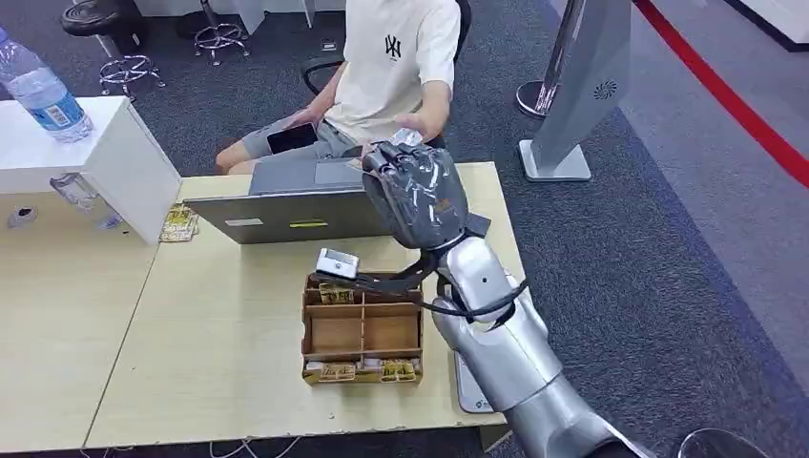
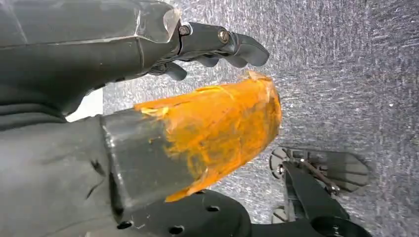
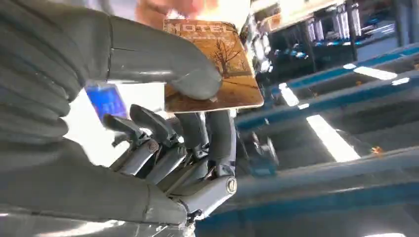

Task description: Pass the card to the sensor for recognition and then transmit it.

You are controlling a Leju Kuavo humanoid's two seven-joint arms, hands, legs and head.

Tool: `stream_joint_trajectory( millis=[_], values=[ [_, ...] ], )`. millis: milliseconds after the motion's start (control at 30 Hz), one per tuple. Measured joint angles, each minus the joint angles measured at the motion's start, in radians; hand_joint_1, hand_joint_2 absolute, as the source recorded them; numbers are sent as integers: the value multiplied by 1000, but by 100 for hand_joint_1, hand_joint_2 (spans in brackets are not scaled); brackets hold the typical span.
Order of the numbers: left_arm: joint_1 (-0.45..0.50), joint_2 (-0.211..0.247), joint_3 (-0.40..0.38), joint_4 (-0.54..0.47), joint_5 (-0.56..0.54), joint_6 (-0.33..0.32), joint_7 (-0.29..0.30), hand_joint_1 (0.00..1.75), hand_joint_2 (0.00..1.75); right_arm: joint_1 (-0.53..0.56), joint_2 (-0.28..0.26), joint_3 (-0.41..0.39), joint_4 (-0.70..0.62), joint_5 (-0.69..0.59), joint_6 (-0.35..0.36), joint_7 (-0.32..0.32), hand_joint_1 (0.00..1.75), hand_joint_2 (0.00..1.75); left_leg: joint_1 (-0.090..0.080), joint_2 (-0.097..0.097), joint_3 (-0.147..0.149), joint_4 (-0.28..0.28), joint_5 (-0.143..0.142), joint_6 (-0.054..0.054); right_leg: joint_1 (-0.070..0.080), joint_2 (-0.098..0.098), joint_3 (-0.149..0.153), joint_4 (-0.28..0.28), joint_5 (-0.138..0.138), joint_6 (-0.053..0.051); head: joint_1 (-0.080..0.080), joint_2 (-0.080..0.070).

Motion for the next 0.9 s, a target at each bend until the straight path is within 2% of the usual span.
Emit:
stream_joint_trajectory(
  millis=[67, 167, 200, 233, 267, 300, 400, 667, 767, 833, 900],
  values=[
    [-1, 1, 0, 0, -11, 0, 0, 0, 0, -39, 5, 1, 40, 66, 0, 40, 175, 175, 0, 0, 0, 0, 0, 0, 0, 0, 0, 0, 0, 0, 0, 0],
    [-1, 2, 0, 0, -20, -1, 2, 0, 0, -80, 6, 11, 83, 98, -1, 97, 175, 175, 0, 0, 0, 0, 0, 0, 0, 0, 0, 0, 0, 0, 0, 0],
    [-1, 2, 0, 0, -21, -1, 2, 0, 0, -90, 5, 20, 94, 98, -1, 125, 105, 175, 0, 0, 0, 0, 0, 0, 0, 0, 0, 0, 0, 0, 0, 0],
    [-1, 2, 0, 0, -22, -2, 2, 0, 0, -97, 4, 29, 101, 98, -2, 145, 105, 175, 0, 0, 0, 0, 0, 0, 0, 0, 0, 0, 0, 0, 0, 0],
    [-1, 2, 0, 0, -23, -2, 3, 0, 0, -105, 1, 41, 111, 98, -1, 170, 0, 175, 0, 0, 0, 0, 0, 0, 0, 0, 0, 0, 0, 0, 0, 0],
    [-1, 2, 0, 0, -23, -2, 3, 0, 0, -113, -3, 54, 120, 98, -2, 194, 0, 0, 0, 0, 0, 0, 0, 0, 0, 0, 0, 0, 0, 0, 0, 0],
    [-1, 2, 0, 0, -24, -6, 3, 0, 0, -128, -14, 86, 142, 98, -2, 228, 0, 0, 0, 0, 0, 0, 0, 0, 0, 0, 0, 0, 0, 0, 0, 0],
    [-2, 4, 0, 0, -28, -10, 8, 0, 0, -115, -27, 92, 145, 97, -2, 223, 0, 0, 0, 0, 0, 0, 0, 0, 0, 0, -1, 0, 0, 0, 0, 0],
    [-1, 5, 0, 0, -28, -10, 6, 0, 0, -82, -28, 84, 105, 57, -2, 148, 0, 0, 0, 0, 0, 0, 0, 0, 0, 0, -1, 0, 0, 0, 0, 0],
    [-2, 5, 0, 0, -28, -9, 4, 0, 0, -40, -20, 59, 65, -19, -2, 62, 0, 0, 0, -1, 0, 0, 0, 0, 0, 0, -1, 0, 0, 0, 1, 0],
    [0, 4, 0, 0, -22, -5, 2, 0, 0, 26, 9, 3, 13, -245, 5, -88, 0, 0, 0, -1, -1, 0, 0, 0, 0, 0, -1, 0, 0, 0, 0, 0]
  ],
)
